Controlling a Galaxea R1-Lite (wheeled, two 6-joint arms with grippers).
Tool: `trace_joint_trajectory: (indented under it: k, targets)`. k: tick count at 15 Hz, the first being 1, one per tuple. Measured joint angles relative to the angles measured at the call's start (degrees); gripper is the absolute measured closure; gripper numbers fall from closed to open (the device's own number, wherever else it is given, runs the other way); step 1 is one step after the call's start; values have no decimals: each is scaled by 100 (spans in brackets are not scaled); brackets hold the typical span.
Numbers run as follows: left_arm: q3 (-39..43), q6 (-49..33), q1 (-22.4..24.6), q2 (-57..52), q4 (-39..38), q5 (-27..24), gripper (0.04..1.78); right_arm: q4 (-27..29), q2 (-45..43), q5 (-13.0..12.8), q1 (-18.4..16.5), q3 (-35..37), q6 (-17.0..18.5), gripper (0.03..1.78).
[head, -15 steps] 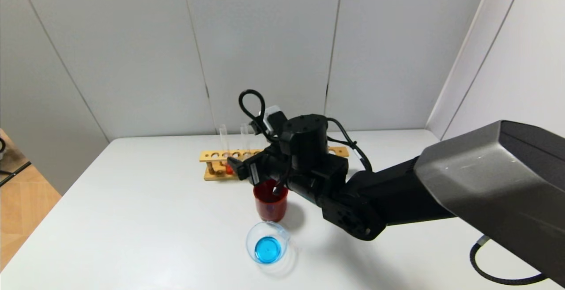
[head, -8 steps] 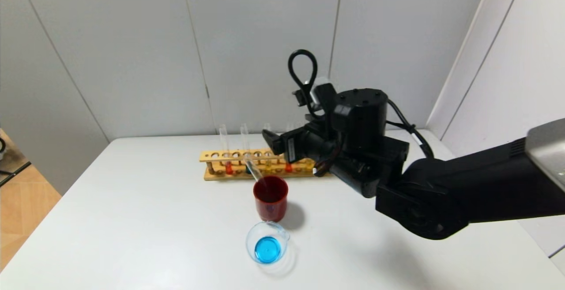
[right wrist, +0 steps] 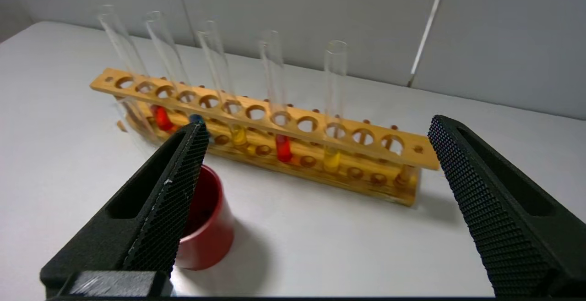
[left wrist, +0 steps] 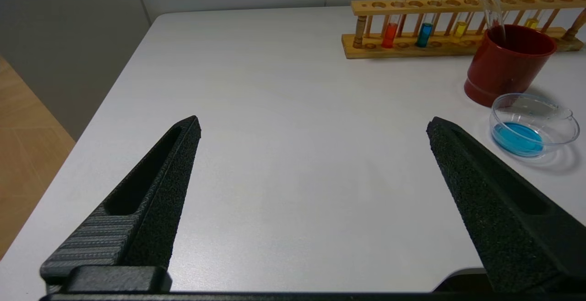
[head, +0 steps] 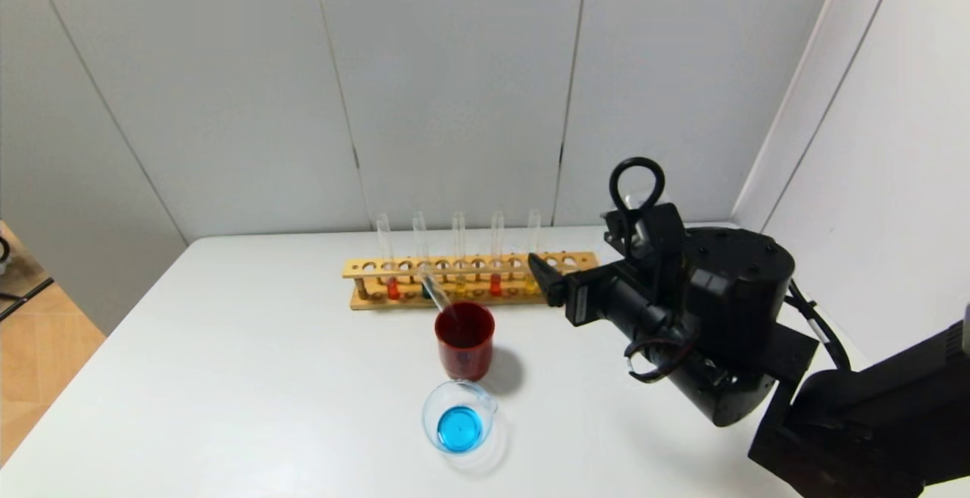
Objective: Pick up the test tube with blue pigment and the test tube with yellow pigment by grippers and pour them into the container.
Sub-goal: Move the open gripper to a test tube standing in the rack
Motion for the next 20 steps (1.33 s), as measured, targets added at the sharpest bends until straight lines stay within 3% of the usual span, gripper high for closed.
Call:
trace_joint_trajectory:
  k: [4, 9, 12, 16, 20]
  targets:
    - [0, 0, 0, 0, 0, -1, 7, -474, 306, 44, -334, 289, 96, 6]
    - [0, 0, 0, 0, 0, -4, 7, -446, 976, 138, -450, -436, 55, 6]
    - [0, 0, 0, 0, 4, 0, 7, -308, 1392, 313, -477, -1142, 20, 6]
    - [0, 0, 0, 0, 2, -1, 7, 380, 1753, 410, -603, -1986, 29, 6]
    - [0, 2, 0, 0, 0, -6, 7, 458, 2096, 413, -780, -2280, 30, 6]
